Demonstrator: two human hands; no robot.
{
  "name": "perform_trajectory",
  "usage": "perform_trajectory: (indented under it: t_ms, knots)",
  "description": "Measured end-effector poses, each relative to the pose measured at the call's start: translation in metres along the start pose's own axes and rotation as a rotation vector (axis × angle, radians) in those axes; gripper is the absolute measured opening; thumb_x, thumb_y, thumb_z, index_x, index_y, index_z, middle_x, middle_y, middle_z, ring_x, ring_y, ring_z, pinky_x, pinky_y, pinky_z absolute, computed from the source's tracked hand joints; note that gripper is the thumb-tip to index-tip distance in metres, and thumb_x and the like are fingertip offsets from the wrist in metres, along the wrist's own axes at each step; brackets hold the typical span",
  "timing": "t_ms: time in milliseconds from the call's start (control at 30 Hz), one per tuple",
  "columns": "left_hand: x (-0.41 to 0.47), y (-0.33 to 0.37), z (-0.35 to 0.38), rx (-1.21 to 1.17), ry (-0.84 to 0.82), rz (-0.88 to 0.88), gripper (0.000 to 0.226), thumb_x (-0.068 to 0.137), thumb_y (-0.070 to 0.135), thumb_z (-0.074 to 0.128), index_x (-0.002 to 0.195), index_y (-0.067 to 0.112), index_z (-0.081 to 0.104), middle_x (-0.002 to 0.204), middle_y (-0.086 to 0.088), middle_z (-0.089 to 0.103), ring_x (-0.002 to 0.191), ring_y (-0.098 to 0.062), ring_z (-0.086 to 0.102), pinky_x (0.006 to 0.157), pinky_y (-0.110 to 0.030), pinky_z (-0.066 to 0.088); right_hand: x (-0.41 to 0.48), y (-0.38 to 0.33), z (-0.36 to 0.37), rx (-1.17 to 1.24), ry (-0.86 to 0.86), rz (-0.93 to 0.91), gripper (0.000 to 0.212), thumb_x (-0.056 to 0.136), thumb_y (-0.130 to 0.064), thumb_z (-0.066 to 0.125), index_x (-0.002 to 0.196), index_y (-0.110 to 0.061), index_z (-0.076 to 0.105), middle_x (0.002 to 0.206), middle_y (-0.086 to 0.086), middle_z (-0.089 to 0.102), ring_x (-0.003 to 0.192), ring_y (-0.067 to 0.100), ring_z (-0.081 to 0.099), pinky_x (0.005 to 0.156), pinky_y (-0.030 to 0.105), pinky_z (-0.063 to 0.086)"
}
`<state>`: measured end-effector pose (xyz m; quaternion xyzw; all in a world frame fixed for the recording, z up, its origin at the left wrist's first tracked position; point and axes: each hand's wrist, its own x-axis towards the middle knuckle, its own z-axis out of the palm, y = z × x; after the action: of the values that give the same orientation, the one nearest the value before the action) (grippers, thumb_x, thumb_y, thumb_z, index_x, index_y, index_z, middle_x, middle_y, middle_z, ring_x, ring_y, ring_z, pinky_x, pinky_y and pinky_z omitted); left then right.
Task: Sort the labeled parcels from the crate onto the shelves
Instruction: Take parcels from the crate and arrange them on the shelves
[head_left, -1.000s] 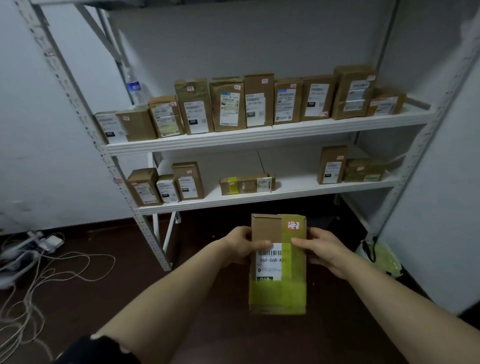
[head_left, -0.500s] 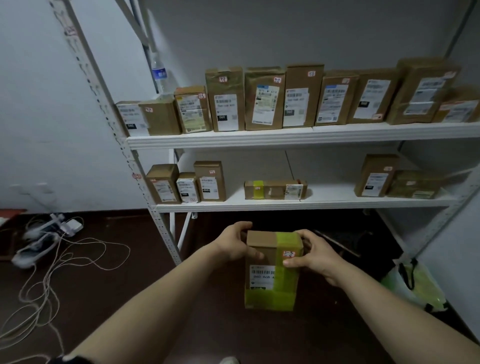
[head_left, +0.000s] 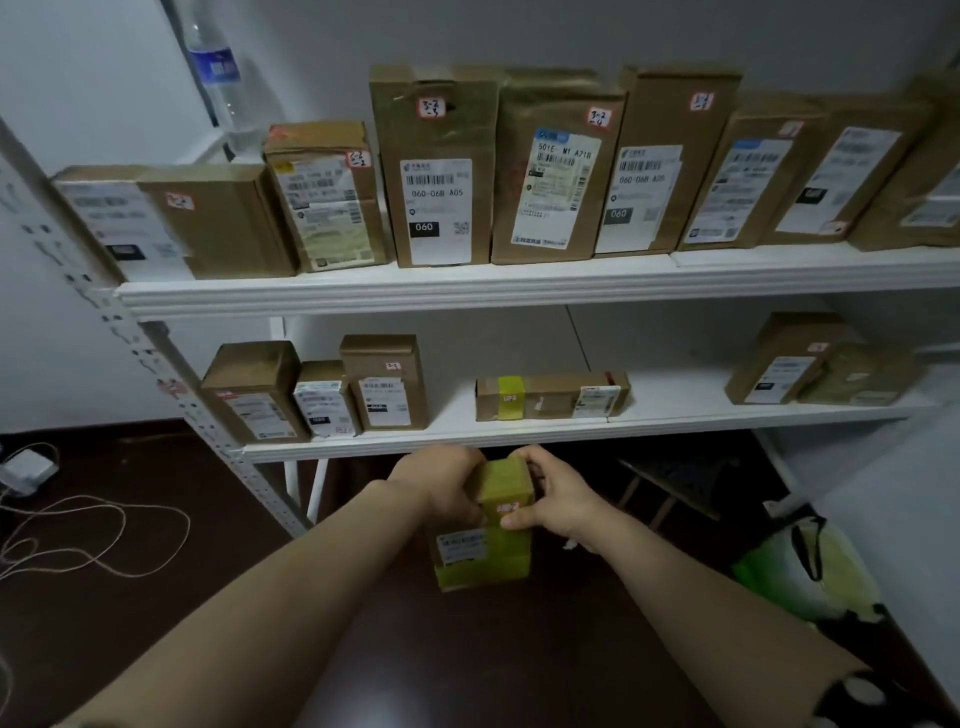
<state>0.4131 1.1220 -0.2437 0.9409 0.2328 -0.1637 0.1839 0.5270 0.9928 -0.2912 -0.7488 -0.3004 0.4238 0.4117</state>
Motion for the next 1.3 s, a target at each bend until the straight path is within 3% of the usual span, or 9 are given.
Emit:
perform_trajectory:
  t_ms: [100,200,400,600,700,900,1067,1167,1300]
  knots:
    - [0.030,-0.013,-0.001,0.066,-0.002,-0.017,0.049,0.076,0.038,0.072,0.119,0.025,0.053,0.118,0.001,0.059,0.109,-0.021,0.056,0.083,-0.032,0.046,0.035,0.001,-0.016,-0.042,-0.114,0.040,0.068,0.070,0.018,0.063,0.120,-0.026,0.050,0.124,0.003,0.054,0.121,0.017,0.048,0.090,0.032,0.050]
    - [0.063,-0.024,0.001,0.119,-0.015,-0.018,0.047,0.078,0.034,0.069,0.120,0.022,0.053,0.121,-0.002,0.058,0.112,-0.022,0.054,0.087,-0.034,0.047,0.080,0.008,-0.040,-0.130,-0.074,0.089,0.068,0.076,0.018,0.052,0.133,-0.019,0.047,0.131,0.003,0.049,0.127,0.016,0.043,0.082,0.021,0.045]
    - [0.117,-0.038,0.010,0.088,-0.036,-0.082,0.063,0.079,0.036,0.067,0.135,0.027,0.040,0.126,-0.001,0.055,0.116,-0.022,0.052,0.090,-0.034,0.045,0.174,0.027,-0.075,-0.761,0.128,-0.042,0.051,0.090,0.001,0.046,0.137,-0.019,0.047,0.138,0.006,0.047,0.123,0.027,0.048,0.099,0.036,0.043]
    - [0.150,-0.043,0.020,0.063,-0.046,-0.137,0.065,0.078,0.032,0.067,0.136,0.033,0.038,0.124,0.002,0.055,0.114,-0.021,0.053,0.083,-0.031,0.044,0.238,0.039,-0.095,-1.140,0.102,-0.074,0.082,0.086,0.006,0.048,0.151,-0.011,0.002,0.160,0.007,0.003,0.147,0.026,-0.003,0.117,0.043,-0.001]
    - [0.159,-0.042,0.022,0.034,-0.027,-0.156,0.066,0.077,0.030,0.067,0.136,0.032,0.039,0.124,0.001,0.054,0.114,-0.021,0.053,0.084,-0.032,0.046,0.258,0.051,-0.104,-1.172,0.043,-0.044,0.082,0.092,-0.002,0.048,0.151,-0.012,-0.007,0.160,0.007,0.003,0.147,0.026,-0.007,0.115,0.051,-0.003]
    - [0.169,-0.039,0.010,0.067,-0.043,-0.139,0.064,0.079,0.028,0.067,0.138,0.032,0.041,0.126,-0.001,0.052,0.116,-0.023,0.051,0.089,-0.033,0.046,0.262,0.061,-0.136,-1.288,-0.067,-0.015,0.065,0.090,0.004,0.038,0.148,-0.014,0.018,0.152,0.009,0.025,0.140,0.026,0.024,0.116,0.052,0.010]
    - [0.173,-0.028,-0.009,0.076,-0.005,-0.119,0.062,0.082,0.029,0.066,0.139,0.031,0.041,0.128,-0.001,0.050,0.117,-0.023,0.051,0.089,-0.032,0.046,0.246,0.071,-0.168,-1.281,-0.066,0.043,0.069,0.089,0.004,0.040,0.150,-0.013,0.013,0.152,0.010,0.022,0.141,0.026,0.021,0.118,0.050,0.007]
    - [0.171,-0.021,-0.018,0.067,0.033,-0.122,0.065,0.082,0.029,0.067,0.140,0.031,0.039,0.127,-0.002,0.051,0.116,-0.023,0.052,0.089,-0.032,0.045,0.240,0.074,-0.175,-1.292,-0.095,0.004,0.085,0.087,-0.006,0.056,0.152,-0.015,0.002,0.157,0.008,0.012,0.146,0.025,0.008,0.118,0.048,-0.001]
    - [0.160,-0.011,-0.030,0.094,0.078,-0.120,0.064,0.082,0.027,0.066,0.140,0.029,0.039,0.126,-0.001,0.051,0.117,-0.022,0.051,0.086,-0.028,0.041,0.227,0.047,-0.152,-0.870,-0.098,-0.154,0.098,0.075,-0.017,0.072,0.152,-0.020,0.011,0.156,0.005,0.016,0.143,0.025,0.015,0.117,0.035,0.017]
